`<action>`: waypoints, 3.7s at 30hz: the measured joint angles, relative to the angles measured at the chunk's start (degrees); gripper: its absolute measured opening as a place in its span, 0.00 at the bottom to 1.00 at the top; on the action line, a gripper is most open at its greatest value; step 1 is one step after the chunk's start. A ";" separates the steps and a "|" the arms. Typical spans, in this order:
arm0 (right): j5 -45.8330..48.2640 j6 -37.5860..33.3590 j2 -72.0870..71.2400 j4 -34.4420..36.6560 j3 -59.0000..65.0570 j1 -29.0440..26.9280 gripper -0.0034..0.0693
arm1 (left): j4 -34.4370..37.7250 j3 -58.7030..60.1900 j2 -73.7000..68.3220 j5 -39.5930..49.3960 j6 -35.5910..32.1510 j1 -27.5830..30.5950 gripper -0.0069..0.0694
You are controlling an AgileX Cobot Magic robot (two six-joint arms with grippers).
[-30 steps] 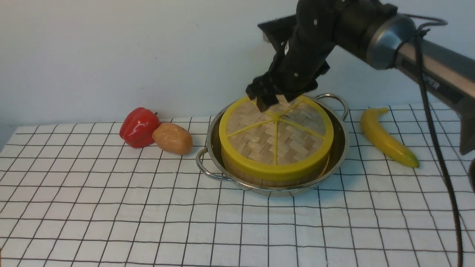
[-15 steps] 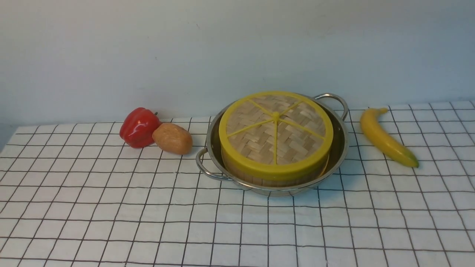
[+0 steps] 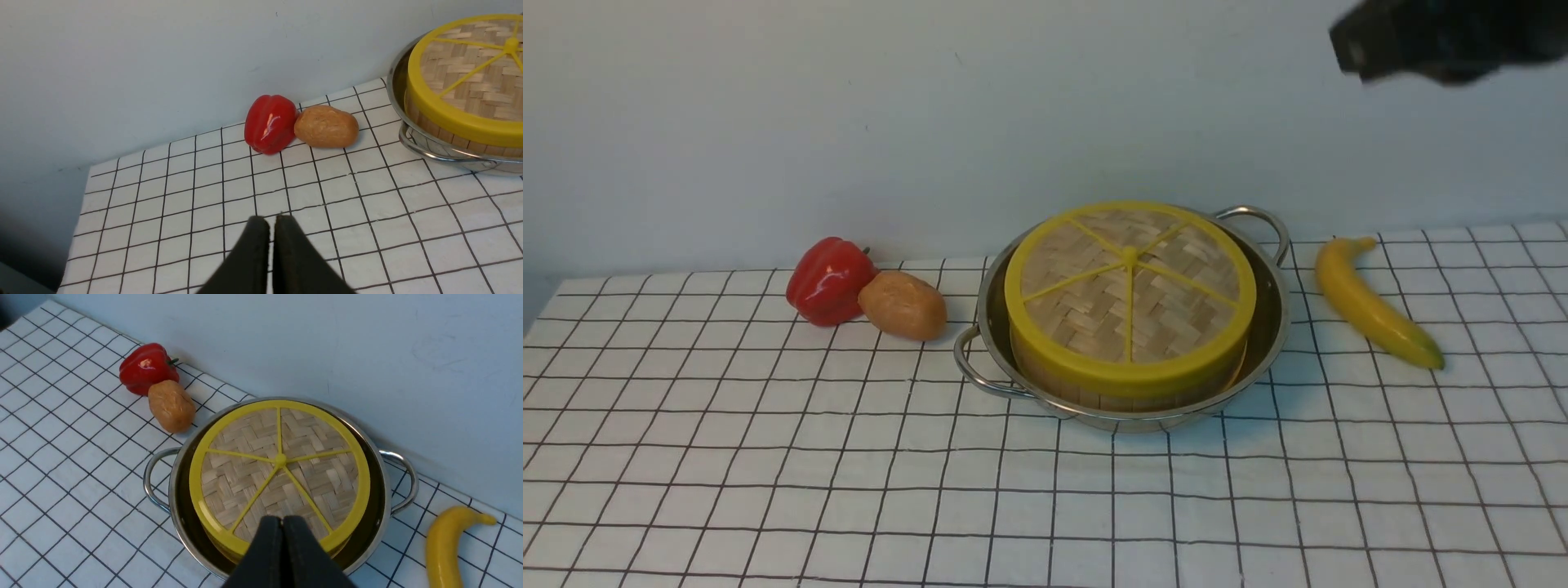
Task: Place the steamer in the pot on the white tablecloth, and put the lid on the steamer.
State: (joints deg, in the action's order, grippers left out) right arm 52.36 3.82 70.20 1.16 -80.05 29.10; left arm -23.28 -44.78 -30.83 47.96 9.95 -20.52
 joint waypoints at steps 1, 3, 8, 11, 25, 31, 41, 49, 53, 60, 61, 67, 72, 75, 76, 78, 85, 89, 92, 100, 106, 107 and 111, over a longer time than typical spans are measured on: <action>-3.58 0.44 -2.76 0.00 5.39 0.00 0.03 | -0.05 0.00 0.00 0.00 0.00 0.00 0.11; -10.02 1.21 -7.62 0.00 15.60 0.00 0.03 | -0.05 0.00 0.00 0.00 0.00 0.00 0.11; -19.15 1.88 -15.48 0.43 32.47 0.00 0.03 | -0.05 0.00 0.00 0.00 0.00 0.00 0.12; -20.26 1.88 -16.99 0.88 34.53 0.00 0.03 | -0.05 0.00 0.00 0.00 0.00 0.00 0.12; -21.18 0.78 -18.22 -1.16 34.97 0.00 0.06 | -0.11 0.00 0.00 0.00 0.00 0.00 0.12; -24.92 0.78 -24.10 -5.50 41.31 -5.97 0.08 | -0.29 0.00 0.00 -0.05 0.00 0.00 0.12; -48.31 3.04 -44.33 -6.63 65.74 -23.56 0.12 | -0.77 0.00 0.00 -0.05 0.00 0.00 0.12; -56.19 3.23 -58.74 -6.68 80.14 -29.59 0.15 | -0.89 0.00 0.00 -0.05 0.00 0.00 0.12; -53.10 4.18 -64.80 -6.68 80.46 -30.39 0.16 | -0.89 0.00 0.00 -0.05 0.00 0.00 0.12; -41.58 6.02 -69.96 -6.58 80.46 -30.39 0.20 | -0.89 0.00 0.00 -0.05 0.00 0.00 0.12; -40.96 6.02 -69.96 -6.58 80.46 -30.39 0.20 | -0.89 0.00 0.00 -0.05 0.00 0.00 0.12; -36.53 6.20 -69.96 -5.56 80.52 -29.77 0.22 | -0.94 0.00 -0.06 -0.16 0.00 0.00 0.12; -36.49 6.20 -69.96 -4.26 80.52 -29.71 0.23 | -0.94 0.00 -0.06 -0.22 0.00 0.00 0.13; -36.43 6.20 -69.96 -4.26 80.56 -29.71 0.25 | -0.94 0.00 -0.06 -0.26 0.00 0.00 0.14; -36.43 6.20 -69.96 -4.26 80.56 -29.71 0.25 | -0.94 0.00 -0.06 -0.26 0.00 0.00 0.15; -36.43 6.20 -69.96 -4.26 80.56 -29.71 0.26 | -0.94 0.00 -0.06 -0.26 0.00 0.00 0.15; -36.43 6.38 -69.96 -4.26 80.56 -29.71 0.28 | -0.94 0.00 -0.06 -0.26 0.00 0.00 0.16; -36.36 6.60 -70.00 -4.26 80.56 -29.71 0.30 | -0.45 0.00 0.87 -0.57 0.26 2.11 0.18; -36.36 6.65 -70.00 -4.25 80.56 -29.68 0.31 | 2.20 0.42 1.57 -1.85 1.60 8.70 0.18; -36.30 6.65 -70.00 -4.25 80.56 -29.68 0.33 | 7.79 17.79 7.17 -18.53 3.02 25.43 0.19; -36.30 6.65 -70.22 -4.20 80.56 -29.68 0.36 | 7.92 35.73 18.23 -30.95 3.02 26.38 0.20; -36.30 6.65 -70.22 -4.20 80.56 -29.68 0.37 | 7.92 37.77 19.91 -31.79 3.02 26.38 0.20; -36.30 6.65 -70.22 -4.20 80.56 -29.68 0.38 | 7.92 44.19 26.98 -33.53 3.93 26.38 0.21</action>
State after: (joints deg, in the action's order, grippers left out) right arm 16.06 10.48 -0.02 -3.04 0.51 -0.58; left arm -15.35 -0.59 -3.86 14.43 13.88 5.86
